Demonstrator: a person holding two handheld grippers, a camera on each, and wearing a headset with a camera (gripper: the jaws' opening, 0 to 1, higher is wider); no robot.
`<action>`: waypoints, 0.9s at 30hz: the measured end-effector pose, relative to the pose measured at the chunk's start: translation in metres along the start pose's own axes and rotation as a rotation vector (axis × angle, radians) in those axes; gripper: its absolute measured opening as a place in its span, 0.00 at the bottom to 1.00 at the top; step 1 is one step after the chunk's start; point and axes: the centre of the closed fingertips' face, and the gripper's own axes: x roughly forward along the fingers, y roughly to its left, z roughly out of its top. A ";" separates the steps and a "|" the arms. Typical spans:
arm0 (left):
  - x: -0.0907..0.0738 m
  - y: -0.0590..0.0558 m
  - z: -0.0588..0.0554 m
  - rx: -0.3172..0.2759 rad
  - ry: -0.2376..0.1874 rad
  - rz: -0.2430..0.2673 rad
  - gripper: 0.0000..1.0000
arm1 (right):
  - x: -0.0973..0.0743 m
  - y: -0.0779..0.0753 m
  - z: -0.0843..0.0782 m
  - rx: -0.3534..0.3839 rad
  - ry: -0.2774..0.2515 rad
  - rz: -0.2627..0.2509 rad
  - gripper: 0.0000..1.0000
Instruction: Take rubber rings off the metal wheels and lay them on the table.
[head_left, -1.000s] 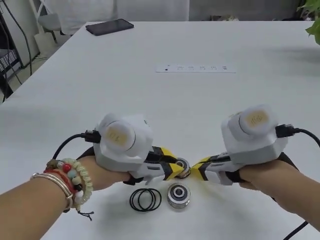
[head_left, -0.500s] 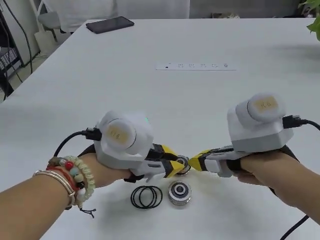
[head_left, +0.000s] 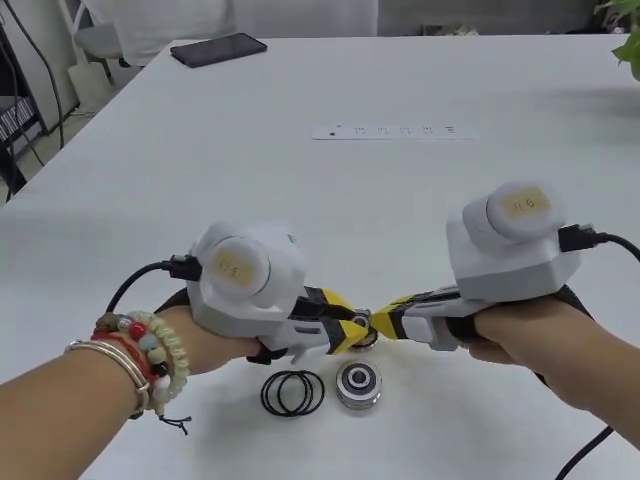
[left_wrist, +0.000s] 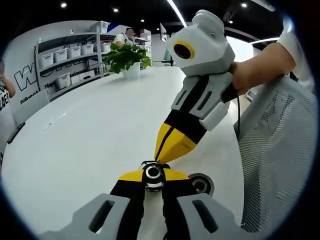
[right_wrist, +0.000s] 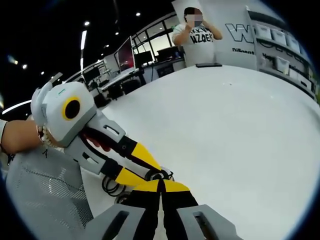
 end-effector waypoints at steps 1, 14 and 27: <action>0.000 0.000 0.000 0.000 0.000 0.000 0.08 | 0.000 0.000 0.000 -0.001 0.000 0.001 0.00; 0.000 0.000 0.000 0.002 0.000 -0.004 0.08 | 0.000 0.004 0.003 -0.021 -0.010 0.013 0.00; 0.001 0.000 0.001 0.001 -0.004 -0.004 0.08 | 0.001 0.007 0.006 -0.040 -0.019 0.026 0.00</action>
